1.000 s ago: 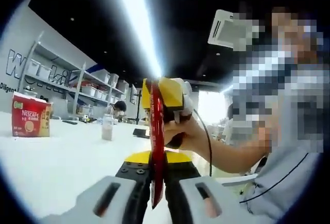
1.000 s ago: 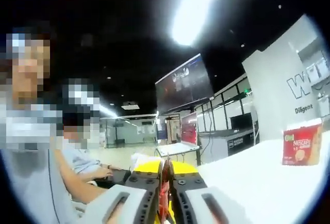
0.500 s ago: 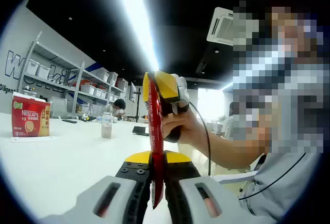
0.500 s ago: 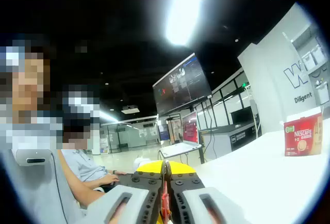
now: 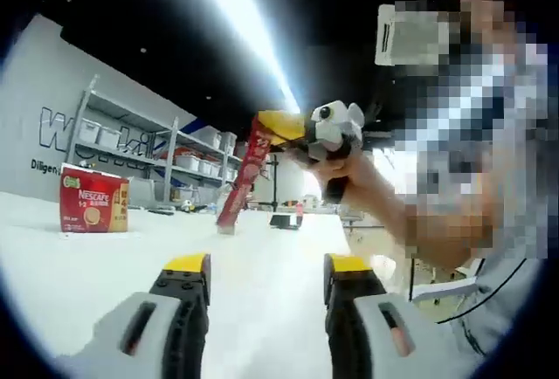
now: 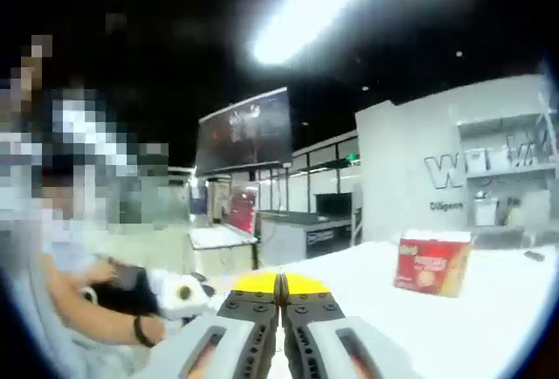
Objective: Tear open the coffee pouch, take out the coffee, and pour the coffee from the pouch into the cup
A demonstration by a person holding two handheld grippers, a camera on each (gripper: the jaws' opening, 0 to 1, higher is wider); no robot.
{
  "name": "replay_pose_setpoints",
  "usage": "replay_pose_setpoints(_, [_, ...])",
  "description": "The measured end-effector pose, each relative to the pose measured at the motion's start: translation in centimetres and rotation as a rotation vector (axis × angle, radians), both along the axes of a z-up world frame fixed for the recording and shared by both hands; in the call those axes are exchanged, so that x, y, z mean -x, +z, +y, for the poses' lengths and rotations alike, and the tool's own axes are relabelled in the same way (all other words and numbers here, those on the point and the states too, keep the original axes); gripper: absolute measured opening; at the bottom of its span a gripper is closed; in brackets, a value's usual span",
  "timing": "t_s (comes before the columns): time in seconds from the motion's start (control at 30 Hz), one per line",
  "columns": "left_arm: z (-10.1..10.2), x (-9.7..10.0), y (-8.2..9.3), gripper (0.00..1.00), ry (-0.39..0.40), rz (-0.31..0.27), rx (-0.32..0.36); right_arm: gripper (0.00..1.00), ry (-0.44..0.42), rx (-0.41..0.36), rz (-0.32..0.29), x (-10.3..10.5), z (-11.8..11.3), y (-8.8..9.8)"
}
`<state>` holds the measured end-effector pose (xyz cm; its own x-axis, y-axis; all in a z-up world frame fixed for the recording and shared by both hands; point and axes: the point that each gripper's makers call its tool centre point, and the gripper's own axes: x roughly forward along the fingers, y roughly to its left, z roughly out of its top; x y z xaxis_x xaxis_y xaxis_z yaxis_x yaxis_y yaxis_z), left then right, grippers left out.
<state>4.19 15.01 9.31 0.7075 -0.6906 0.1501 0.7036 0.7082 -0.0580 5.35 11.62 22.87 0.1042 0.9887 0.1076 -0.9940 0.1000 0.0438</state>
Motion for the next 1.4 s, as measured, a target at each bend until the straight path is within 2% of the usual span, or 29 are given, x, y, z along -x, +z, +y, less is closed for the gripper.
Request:
replay_pose_setpoints(0.07, [0.6,-0.3,-0.4,0.48,0.016,0.026,0.001,0.01,0.081,-0.054,0.043,2.0,0.0,0.7])
replay_pose_setpoints(0.1, [0.8,-0.1,-0.1,0.47,0.019,0.016,0.006,0.01,0.085,-0.066,0.050,2.0,-0.2,0.9])
replay_pose_setpoints(0.13, [0.8,0.0,0.1,0.50,0.021,0.003,0.011,0.01,0.075,-0.060,0.042,1.9,-0.4,0.9])
replay_pose_setpoints(0.17, [0.7,0.0,0.1,0.50,0.012,0.011,0.025,0.01,0.038,-0.059,0.024,1.0,-0.6,1.0])
replay_pose_setpoints(0.2, [0.7,-0.2,-0.3,0.47,0.022,0.018,0.000,0.01,-0.014,-0.033,-0.010,-0.3,-0.8,0.7])
replay_pose_setpoints(0.23, [0.7,-0.2,-0.6,0.46,0.031,0.005,-0.034,0.01,-0.077,0.008,-0.040,-1.9,-1.3,0.0])
replay_pose_setpoints(0.3, [0.4,-0.1,-0.6,0.47,0.026,0.004,-0.038,0.01,-0.264,0.124,-0.145,-5.6,-2.4,-1.4])
replay_pose_setpoints(0.33, [0.3,0.0,-0.6,0.47,0.027,0.005,-0.040,0.01,-0.314,0.165,-0.184,-6.3,-2.7,-1.8])
replay_pose_setpoints(0.4, [0.4,0.0,-0.7,0.47,0.034,0.001,-0.045,0.01,-0.321,0.165,-0.210,-5.8,-2.4,-1.6])
replay_pose_setpoints(0.47, [0.6,0.3,-0.3,0.48,0.036,-0.007,-0.026,0.01,-0.253,0.149,-0.238,-3.0,-0.8,-1.3])
replay_pose_setpoints(0.53, [0.8,0.3,-0.1,0.48,0.037,-0.007,-0.009,0.01,-0.176,0.084,-0.222,-0.7,0.4,-0.6])
replay_pose_setpoints(0.6, [0.7,0.3,-0.3,0.47,0.037,-0.002,-0.012,0.01,-0.215,0.079,-0.251,-1.2,0.2,0.0])
replay_pose_setpoints(0.73, [0.1,0.5,-0.9,0.47,0.036,0.003,-0.055,0.01,-0.362,0.166,-0.316,-5.3,-1.4,-0.5])
replay_pose_setpoints(0.83, [0.2,0.4,-1.1,0.47,0.043,0.008,-0.063,0.01,-0.431,0.202,-0.308,-7.5,-2.7,-1.0])
replay_pose_setpoints(0.9, [0.2,0.4,-1.0,0.47,0.045,0.009,-0.059,0.01,-0.418,0.178,-0.291,-6.7,-2.9,-0.5])
replay_pose_setpoints(1.0, [0.2,0.4,-0.9,0.47,0.047,0.007,-0.054,0.01,-0.301,0.065,-0.246,-3.0,-1.5,1.2])
replay_pose_setpoints(1.03, [0.2,0.4,-1.0,0.47,0.047,0.009,-0.055,0.01,-0.286,0.048,-0.236,-2.5,-1.4,1.5])
replay_pose_setpoints(1.1, [0.1,0.4,-1.1,0.47,0.046,0.012,-0.059,0.01,-0.293,0.055,-0.241,-2.8,-1.5,1.4])
replay_pose_setpoints(1.17, [0.1,0.4,-1.2,0.46,0.046,0.015,-0.065,0.01,-0.291,0.050,-0.212,-3.8,-1.7,1.0])
replay_pose_setpoints(1.23, [0.0,0.4,-1.3,0.45,0.046,0.017,-0.070,0.00,-0.331,0.048,-0.158,-6.4,-2.8,0.1])
replay_pose_setpoints(1.3, [0.1,0.3,-1.3,0.45,0.047,0.018,-0.069,0.00,-0.447,0.122,-0.199,-9.4,-4.5,-0.9])
replay_pose_setpoints(1.33, [0.1,0.3,-1.3,0.45,0.048,0.019,-0.067,0.00,-0.481,0.141,-0.209,-10.2,-5.2,-1.1])
replay_pose_setpoints(1.4, [0.2,0.3,-1.2,0.45,0.049,0.018,-0.063,0.00,-0.505,0.147,-0.226,-10.2,-5.7,-0.8])
